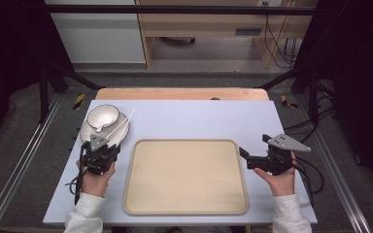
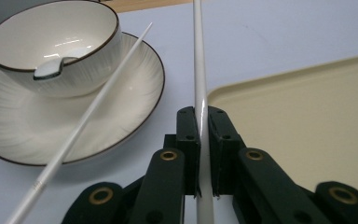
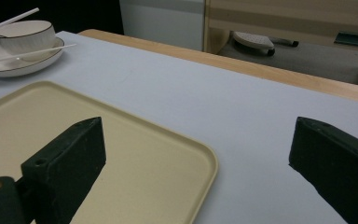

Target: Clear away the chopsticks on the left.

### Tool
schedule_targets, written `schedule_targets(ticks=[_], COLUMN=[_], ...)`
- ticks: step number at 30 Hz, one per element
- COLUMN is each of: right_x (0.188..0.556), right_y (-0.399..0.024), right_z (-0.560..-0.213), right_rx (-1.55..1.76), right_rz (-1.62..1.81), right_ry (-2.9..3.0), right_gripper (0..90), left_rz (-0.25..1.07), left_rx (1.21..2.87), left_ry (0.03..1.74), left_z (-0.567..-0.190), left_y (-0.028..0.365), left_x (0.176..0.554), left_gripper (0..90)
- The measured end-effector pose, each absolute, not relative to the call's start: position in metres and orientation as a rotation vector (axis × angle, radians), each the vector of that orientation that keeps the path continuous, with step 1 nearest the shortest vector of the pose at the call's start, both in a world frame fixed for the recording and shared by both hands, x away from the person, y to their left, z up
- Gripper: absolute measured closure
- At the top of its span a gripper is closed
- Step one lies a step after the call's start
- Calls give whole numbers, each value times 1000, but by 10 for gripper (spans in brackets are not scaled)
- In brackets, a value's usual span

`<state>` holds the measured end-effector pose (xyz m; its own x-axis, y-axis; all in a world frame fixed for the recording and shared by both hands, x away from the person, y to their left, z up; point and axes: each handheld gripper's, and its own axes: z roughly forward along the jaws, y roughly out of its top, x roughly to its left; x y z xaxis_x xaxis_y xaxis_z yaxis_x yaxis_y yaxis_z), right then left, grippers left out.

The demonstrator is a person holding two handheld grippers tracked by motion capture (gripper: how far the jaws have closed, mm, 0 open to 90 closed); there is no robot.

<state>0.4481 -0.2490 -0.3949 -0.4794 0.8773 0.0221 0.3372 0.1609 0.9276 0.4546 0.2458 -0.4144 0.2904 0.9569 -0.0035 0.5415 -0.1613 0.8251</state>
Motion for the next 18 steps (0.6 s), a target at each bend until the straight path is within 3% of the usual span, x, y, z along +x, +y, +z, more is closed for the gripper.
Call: schedule_targets(ticks=[18], right_x=[448], right_y=[-248], right_z=[-395], right_rx=[1148], right_rz=[1324], right_ry=[1908], right_gripper=[42], left_rz=[674], left_rx=[1664], left_ry=[1444], left_z=[-433], left_y=[215], left_x=[404], left_gripper=[842])
